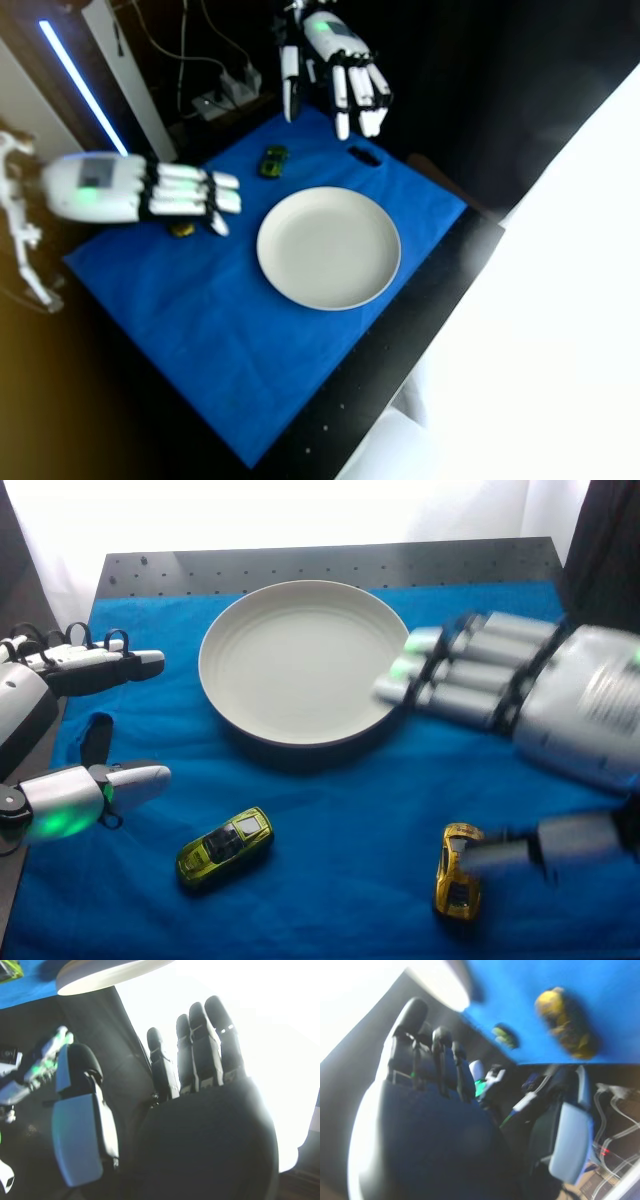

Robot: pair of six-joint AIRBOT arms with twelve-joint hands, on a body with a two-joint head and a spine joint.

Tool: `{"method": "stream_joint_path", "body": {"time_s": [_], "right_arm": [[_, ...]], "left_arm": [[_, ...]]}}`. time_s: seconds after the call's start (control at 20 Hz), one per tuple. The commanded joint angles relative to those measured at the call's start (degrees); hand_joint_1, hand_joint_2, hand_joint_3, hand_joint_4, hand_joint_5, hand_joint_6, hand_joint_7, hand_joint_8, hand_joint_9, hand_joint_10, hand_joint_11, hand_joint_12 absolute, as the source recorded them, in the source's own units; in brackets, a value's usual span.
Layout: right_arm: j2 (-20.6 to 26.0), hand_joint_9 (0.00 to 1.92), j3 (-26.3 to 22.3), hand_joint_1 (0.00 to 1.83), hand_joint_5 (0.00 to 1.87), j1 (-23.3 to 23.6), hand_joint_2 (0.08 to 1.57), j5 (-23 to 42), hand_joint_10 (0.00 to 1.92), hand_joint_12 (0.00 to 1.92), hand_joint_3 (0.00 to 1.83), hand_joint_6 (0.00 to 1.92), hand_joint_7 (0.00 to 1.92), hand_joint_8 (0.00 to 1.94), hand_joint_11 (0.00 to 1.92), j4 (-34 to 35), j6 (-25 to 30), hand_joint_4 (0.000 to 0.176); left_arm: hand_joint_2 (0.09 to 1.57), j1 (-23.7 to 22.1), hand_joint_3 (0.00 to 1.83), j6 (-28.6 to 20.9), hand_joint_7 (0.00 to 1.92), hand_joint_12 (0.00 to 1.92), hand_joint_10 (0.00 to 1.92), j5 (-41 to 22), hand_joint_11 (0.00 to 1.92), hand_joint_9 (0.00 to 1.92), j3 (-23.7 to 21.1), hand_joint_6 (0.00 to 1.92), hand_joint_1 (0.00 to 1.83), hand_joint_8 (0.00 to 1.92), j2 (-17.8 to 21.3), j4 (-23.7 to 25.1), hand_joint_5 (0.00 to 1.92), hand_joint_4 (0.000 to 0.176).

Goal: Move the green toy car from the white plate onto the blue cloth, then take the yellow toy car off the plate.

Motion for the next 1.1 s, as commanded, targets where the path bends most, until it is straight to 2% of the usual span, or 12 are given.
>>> {"method": "stream_joint_path", "body": {"time_s": [0.0, 0.05, 0.2, 0.3, 0.35, 0.45, 0.5, 0.65, 0.8, 0.85, 0.9, 1.05], "right_arm": [[0.19, 0.00, -0.13, 0.41, 0.15, 0.15, 1.06, 10.77, 0.56, 1.52, 0.08, 0.46, 0.28, 0.07, 0.00, 1.16, -0.03, 0.000], [1.09, 0.00, -0.15, 0.50, 0.10, -0.48, 1.18, 15.15, 0.63, 1.63, 0.12, 0.88, 0.31, 0.09, 0.00, 3.27, -0.03, 0.000], [3.52, 0.02, -0.78, 0.62, 0.17, -2.52, 1.23, 24.95, 1.03, 1.71, 0.15, 1.06, 0.36, 0.38, 0.00, 7.59, -0.04, 0.000], [4.66, 0.10, -1.16, 0.82, 0.27, -3.38, 1.25, 31.07, 1.15, 1.81, 0.20, 1.22, 0.37, 0.79, 0.00, 10.01, -0.61, 0.000], [4.88, 0.05, -1.30, 0.91, 0.42, -3.40, 1.37, 33.30, 1.26, 1.90, 0.08, 1.64, 0.35, 0.91, 0.00, 10.81, -1.54, 0.000], [5.38, 0.05, -1.95, 0.87, 0.38, -3.47, 1.46, 38.95, 1.50, 1.92, 0.02, 1.84, 0.20, 1.27, 0.00, 12.44, -4.17, 0.000], [5.53, 0.15, -2.21, 0.79, 0.08, -3.59, 1.43, 40.70, 1.52, 1.92, 0.00, 1.57, 0.17, 1.31, 0.04, 13.03, -5.07, 0.000], [5.61, 0.02, -2.40, 0.66, 0.00, -3.85, 1.38, 50.07, 1.49, 1.80, 0.00, 1.19, 0.01, 1.39, 0.00, 15.35, -6.85, 0.000], [5.51, 0.00, -2.43, 0.45, 0.00, -3.82, 1.36, 54.20, 1.19, 1.54, 0.00, 1.53, 0.01, 1.10, 0.00, 16.53, -7.84, 0.000], [5.51, 0.02, -1.84, 0.40, 0.00, -3.81, 1.35, 54.20, 1.14, 1.53, 0.00, 1.39, 0.03, 0.98, 0.00, 16.21, -8.04, 0.000], [5.38, 0.02, -1.38, 0.32, 0.00, -3.66, 1.30, 54.20, 0.94, 1.33, 0.00, 0.85, 0.03, 0.78, 0.00, 15.86, -8.04, 0.000], [5.70, 0.01, -0.42, 0.04, 0.00, -0.02, 1.29, 54.22, 0.80, 1.48, 0.00, 0.46, 0.09, 0.48, 0.00, 13.48, -8.13, 0.085]], "left_arm": [[1.05, -0.05, 0.00, -0.75, 0.41, 1.30, 0.01, -8.26, 0.02, 0.43, 0.01, 0.01, 0.67, 0.01, 0.42, 1.47, 0.54, 0.138], [1.08, 0.27, 0.01, -1.44, 0.42, 1.25, 0.01, -9.55, 0.00, 0.42, 0.02, 0.01, 0.67, 0.01, 0.72, 1.47, 0.55, 0.131], [1.13, 0.36, 0.01, -2.05, 0.44, 1.32, 0.00, -12.57, 0.00, 0.42, 0.04, 0.01, 0.65, 0.01, 1.87, 1.63, 0.56, 0.103], [1.18, 0.36, 0.00, -2.83, 0.62, 1.34, 0.04, -15.56, 0.10, 0.58, 0.03, 0.02, 0.74, 0.02, 3.00, 2.05, 0.70, 0.017], [1.19, 0.37, 0.00, -3.08, 0.64, 1.34, 0.05, -17.13, 0.11, 0.59, 0.00, 0.02, 0.73, 0.02, 3.51, 2.12, 0.72, 0.021], [1.21, 0.38, 0.00, -4.61, 0.67, 1.21, 0.04, -20.54, 0.26, 0.65, 0.52, 0.01, 0.79, 0.01, 4.39, 2.27, 0.72, 0.000], [1.21, 0.37, 0.00, -5.73, 0.70, 1.08, 0.03, -21.78, 0.29, 0.67, 0.97, 0.00, 0.76, 0.01, 4.65, 2.53, 0.71, 0.000], [1.23, -0.54, 0.00, -9.38, 0.67, 0.97, 0.01, -28.61, 0.43, 0.76, 2.38, 0.00, 0.73, 0.00, 6.16, 4.41, 0.64, 0.000], [1.22, -4.42, 0.00, -10.29, 0.57, 0.95, 0.00, -28.88, 0.34, 0.71, 4.36, 0.00, 0.71, 0.00, 6.10, 7.69, 0.39, 0.000], [1.26, -6.60, 0.00, -10.33, 0.55, 0.87, 0.00, -28.92, 0.35, 0.70, 5.06, 0.00, 0.59, 0.00, 5.74, 9.68, 0.39, 0.000], [1.18, -7.86, 0.00, -10.32, 0.47, 0.78, 0.00, -28.93, 0.29, 0.63, 5.40, 0.00, 0.51, 0.00, 5.51, 10.65, 0.36, 0.000], [1.12, -13.81, 0.00, -9.69, 0.43, 0.87, 0.00, -28.94, 0.04, 0.42, 7.26, 0.00, 0.54, 0.00, 4.17, 16.42, 0.43, 0.047]]}}
